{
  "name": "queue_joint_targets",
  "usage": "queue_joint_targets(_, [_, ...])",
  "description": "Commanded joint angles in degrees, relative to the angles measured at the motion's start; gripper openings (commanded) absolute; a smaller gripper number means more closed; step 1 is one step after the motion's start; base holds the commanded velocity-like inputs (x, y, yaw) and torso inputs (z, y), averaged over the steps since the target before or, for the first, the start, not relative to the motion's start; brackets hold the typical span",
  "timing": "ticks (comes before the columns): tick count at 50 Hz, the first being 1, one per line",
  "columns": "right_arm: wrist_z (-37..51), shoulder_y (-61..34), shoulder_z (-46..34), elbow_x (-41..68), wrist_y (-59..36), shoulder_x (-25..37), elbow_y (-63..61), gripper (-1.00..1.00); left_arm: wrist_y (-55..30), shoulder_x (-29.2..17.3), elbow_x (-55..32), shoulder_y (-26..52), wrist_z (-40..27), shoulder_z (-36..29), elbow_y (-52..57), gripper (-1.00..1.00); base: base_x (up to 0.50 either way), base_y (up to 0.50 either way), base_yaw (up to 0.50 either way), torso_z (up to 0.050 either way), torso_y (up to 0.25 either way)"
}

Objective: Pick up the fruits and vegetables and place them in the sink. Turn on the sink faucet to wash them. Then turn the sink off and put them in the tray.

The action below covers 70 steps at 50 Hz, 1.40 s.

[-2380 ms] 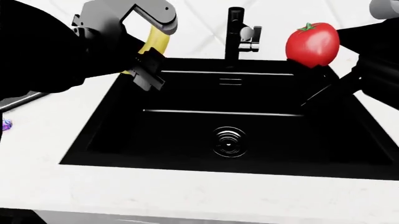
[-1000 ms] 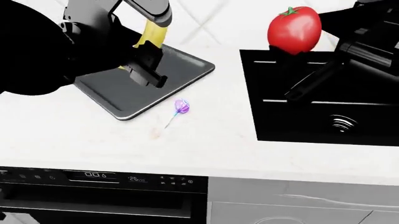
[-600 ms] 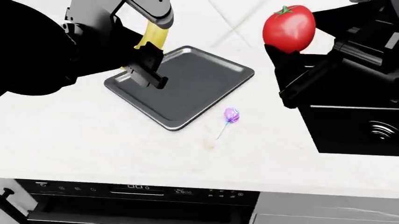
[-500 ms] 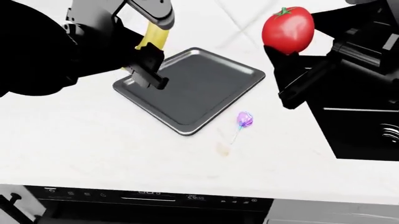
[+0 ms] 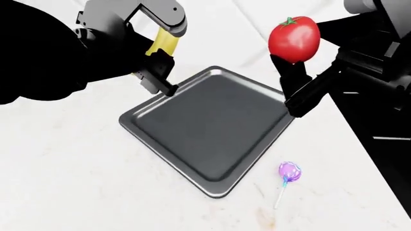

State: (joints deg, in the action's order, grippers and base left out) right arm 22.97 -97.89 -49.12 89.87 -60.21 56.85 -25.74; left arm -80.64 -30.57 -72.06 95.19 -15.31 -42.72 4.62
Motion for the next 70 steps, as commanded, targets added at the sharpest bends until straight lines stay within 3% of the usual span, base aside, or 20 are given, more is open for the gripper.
queue_joint_targets(1, [0.06, -0.63, 0.41, -0.71, -0.62, -0.52, 0.82, -1.00, 0.33, 0.07, 0.26, 0.69, -0.03, -0.78, -0.20, -1.00, 0.19, 0.01, 0.00, 0.000, 0.000])
queue_joint_targets(14, [-3.78, -2.00, -3.18, -2.29, -4.12, -6.24, 6.70, -1.00, 1.12, 0.93, 1.41, 1.73, 1.74, -3.12, -1.11, -1.00, 0.00, 0.00, 0.00, 0.000, 0.002])
queue_joint_targets(45, [-23.25, -6.35, -19.59, -22.23, -6.81, -25.18, 28.28, -1.00, 2.29, 0.73, 0.67, 1.99, 1.43, -3.87, -1.25, -1.00, 0.00, 0.00, 0.00, 0.000, 0.001])
queue_joint_targets(70, [-30.18, -4.39, -28.28, -28.54, -6.76, -30.75, 37.56, -1.00, 3.06, 0.08, 0.60, 2.31, 1.95, -4.99, -1.49, -1.00, 0.00, 0.00, 0.00, 0.000, 0.000])
